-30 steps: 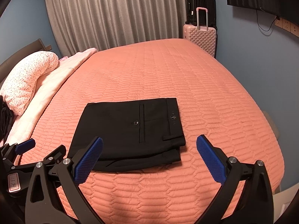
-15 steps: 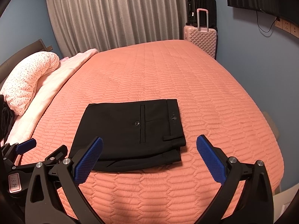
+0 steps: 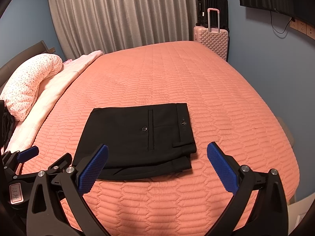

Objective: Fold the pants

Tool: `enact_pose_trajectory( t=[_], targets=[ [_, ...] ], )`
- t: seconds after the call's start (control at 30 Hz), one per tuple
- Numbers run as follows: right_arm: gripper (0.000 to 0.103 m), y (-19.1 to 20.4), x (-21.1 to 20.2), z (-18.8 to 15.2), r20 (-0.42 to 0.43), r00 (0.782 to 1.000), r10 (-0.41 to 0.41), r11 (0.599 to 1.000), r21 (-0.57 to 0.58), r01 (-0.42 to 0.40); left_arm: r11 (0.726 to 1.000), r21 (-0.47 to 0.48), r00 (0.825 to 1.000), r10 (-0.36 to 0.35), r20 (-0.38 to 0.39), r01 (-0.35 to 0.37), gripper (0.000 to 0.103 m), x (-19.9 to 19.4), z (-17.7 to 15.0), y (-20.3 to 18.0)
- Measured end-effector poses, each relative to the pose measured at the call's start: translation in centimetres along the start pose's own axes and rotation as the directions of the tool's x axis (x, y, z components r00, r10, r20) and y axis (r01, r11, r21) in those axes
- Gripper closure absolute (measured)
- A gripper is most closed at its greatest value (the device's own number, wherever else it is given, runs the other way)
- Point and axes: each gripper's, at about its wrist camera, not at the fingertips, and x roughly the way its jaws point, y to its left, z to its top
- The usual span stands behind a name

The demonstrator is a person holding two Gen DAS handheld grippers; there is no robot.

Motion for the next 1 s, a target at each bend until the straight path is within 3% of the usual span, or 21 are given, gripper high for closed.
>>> enact_pose_trajectory(
  t=[1.0],
  targets=[
    [0.005, 0.10, 0.40, -0.25, -0.002, 1.000, -0.005, 1.000, -0.002, 0.005, 1.000, 0.001, 1.000, -0.008, -0.005, 0.008, 0.017, 0.49, 0.15, 0.04]
  ],
)
